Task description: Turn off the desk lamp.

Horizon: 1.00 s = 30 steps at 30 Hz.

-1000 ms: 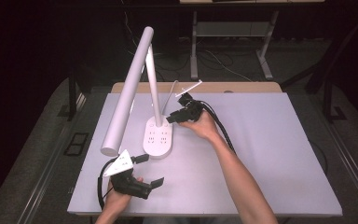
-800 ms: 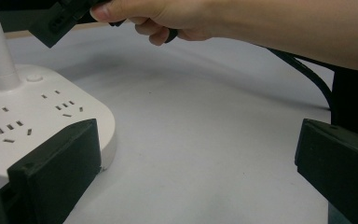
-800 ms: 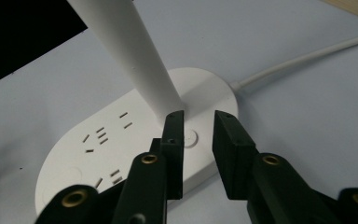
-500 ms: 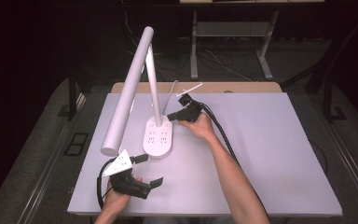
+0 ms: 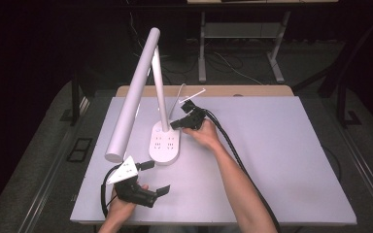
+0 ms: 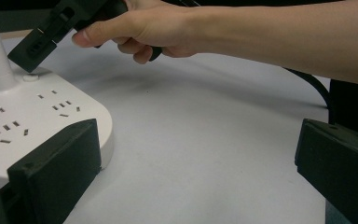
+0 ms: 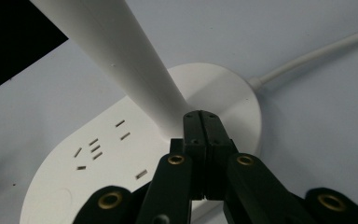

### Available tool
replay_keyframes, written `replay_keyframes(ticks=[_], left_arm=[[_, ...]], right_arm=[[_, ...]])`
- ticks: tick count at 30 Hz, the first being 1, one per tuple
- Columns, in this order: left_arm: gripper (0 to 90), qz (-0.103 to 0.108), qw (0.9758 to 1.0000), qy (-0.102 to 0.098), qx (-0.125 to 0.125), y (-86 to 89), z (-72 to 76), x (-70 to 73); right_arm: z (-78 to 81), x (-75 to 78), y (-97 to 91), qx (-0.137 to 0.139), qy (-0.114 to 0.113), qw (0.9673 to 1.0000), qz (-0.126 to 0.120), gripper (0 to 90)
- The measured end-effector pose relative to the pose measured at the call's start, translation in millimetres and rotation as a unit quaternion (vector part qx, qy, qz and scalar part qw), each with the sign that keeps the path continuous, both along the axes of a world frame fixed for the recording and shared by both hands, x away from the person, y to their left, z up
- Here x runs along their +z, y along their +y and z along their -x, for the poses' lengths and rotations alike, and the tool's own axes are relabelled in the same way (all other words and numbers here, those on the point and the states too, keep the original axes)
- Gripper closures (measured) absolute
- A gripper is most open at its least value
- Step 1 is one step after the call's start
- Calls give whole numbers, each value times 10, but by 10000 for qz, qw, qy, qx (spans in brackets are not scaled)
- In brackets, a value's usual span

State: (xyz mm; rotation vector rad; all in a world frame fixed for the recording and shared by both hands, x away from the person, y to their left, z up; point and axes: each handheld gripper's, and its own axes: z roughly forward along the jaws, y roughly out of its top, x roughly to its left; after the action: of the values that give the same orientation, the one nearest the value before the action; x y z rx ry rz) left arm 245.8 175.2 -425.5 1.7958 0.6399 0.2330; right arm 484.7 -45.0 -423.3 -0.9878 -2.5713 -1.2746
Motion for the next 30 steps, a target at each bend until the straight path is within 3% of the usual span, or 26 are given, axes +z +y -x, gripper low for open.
replay_keyframes(ticks=[9, 15, 19, 22, 30], left_arm=[[0, 20, 10000, 7, 34, -1, 5, 0], [0, 10, 10000, -7, 29, 2, 10, 2], [0, 17, 10000, -1, 29, 8, 5, -1], [0, 7, 10000, 0, 40, 15, 1, -1], [0, 3, 10000, -16, 16, 8, 9, 2]], right_arm=[[18, -2, 62, -58, -36, 9997, 227, 900], [33, -26, 56, -86, -26, 9999, 120, 900], [68, 16, 95, -10, -223, 9992, 328, 900], [73, 32, 97, -8, -247, 9988, 416, 900], [49, 17, 72, 3, -115, 9995, 285, 900]])
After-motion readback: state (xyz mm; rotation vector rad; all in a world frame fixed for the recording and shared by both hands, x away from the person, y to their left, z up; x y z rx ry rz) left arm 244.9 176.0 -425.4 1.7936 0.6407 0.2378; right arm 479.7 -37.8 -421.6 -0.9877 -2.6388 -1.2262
